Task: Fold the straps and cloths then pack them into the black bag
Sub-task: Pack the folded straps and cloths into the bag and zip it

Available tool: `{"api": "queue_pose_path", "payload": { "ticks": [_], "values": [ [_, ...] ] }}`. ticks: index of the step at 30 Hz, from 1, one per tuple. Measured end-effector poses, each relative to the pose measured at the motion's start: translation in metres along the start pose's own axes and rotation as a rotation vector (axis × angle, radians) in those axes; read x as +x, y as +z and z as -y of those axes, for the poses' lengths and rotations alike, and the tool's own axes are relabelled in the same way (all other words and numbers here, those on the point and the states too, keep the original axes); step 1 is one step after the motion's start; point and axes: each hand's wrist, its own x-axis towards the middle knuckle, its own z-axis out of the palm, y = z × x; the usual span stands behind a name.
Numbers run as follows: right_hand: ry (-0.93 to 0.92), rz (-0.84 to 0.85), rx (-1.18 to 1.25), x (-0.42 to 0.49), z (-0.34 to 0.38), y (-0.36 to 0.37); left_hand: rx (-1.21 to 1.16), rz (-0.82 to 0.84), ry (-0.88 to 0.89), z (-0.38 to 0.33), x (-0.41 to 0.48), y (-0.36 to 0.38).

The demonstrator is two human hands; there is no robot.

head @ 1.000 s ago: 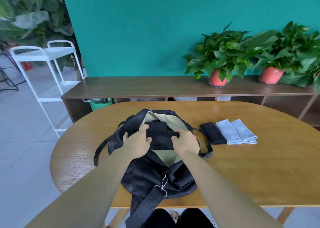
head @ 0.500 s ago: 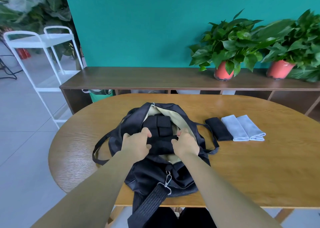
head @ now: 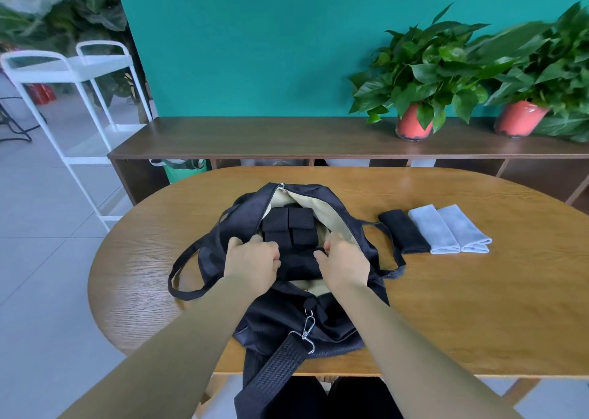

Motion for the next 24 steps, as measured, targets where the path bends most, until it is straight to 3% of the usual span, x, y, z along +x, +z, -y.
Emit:
{"api": "queue_pose_path", "payload": {
  "ticks": [4,8,11,16,19,24],
  "values": [
    [-0.249,-0.087,-0.121,-0.01,-0.005,-0.004,0.002,-0.034,0.155,-0.005,-0.007,-0.009],
    [-0.478,0.043,-0.245,-0.018,-0.016,0.002,0.081,0.133,0.167,-0.009,-0.013,-0.01],
    [-0.536,0.119,-0.433,-0.016,-0.018,0.006,0.132,0.23,0.156,-0.011,-0.017,-0.006],
    [-0.546,0.14,-0.541,-0.015,-0.014,0.007,0.152,0.316,0.155,-0.015,-0.02,-0.013],
    [-0.559,0.103,-0.437,-0.019,-0.014,-0.003,0.143,0.246,0.156,-0.016,-0.023,-0.019],
    [-0.513,-0.236,-0.147,-0.021,-0.026,-0.032,0.101,0.006,0.201,-0.03,-0.018,-0.039]
  ]
}}
